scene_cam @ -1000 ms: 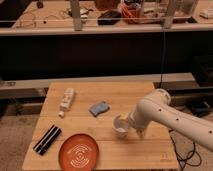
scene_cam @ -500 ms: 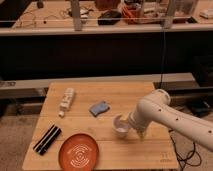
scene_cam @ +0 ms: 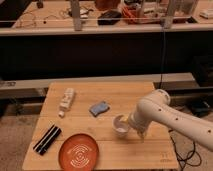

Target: Pick up the ceramic cup

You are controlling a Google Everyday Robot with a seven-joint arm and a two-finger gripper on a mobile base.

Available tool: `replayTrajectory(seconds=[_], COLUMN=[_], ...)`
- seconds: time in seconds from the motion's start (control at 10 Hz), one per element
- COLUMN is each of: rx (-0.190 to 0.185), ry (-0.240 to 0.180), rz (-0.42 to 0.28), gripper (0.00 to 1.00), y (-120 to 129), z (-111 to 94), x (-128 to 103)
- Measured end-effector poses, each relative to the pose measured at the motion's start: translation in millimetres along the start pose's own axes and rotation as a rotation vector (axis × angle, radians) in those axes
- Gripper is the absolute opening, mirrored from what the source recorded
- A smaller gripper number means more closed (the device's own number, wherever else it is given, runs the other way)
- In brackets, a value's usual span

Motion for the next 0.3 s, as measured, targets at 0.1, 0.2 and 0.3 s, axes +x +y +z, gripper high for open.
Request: replayTrajectory(seconds=[0.1,0.2,0.3], rx=[-0.003,-0.005,-0.009], ry=[-0.002,-0.003,-0.004], rz=[-0.003,-0.006,-0.007], gripper=[0.8,0.8,0.8], y=[0.1,-0.2,1.1], z=[1.0,1.9,2.9], x=[-0.4,-0.9,-1.1])
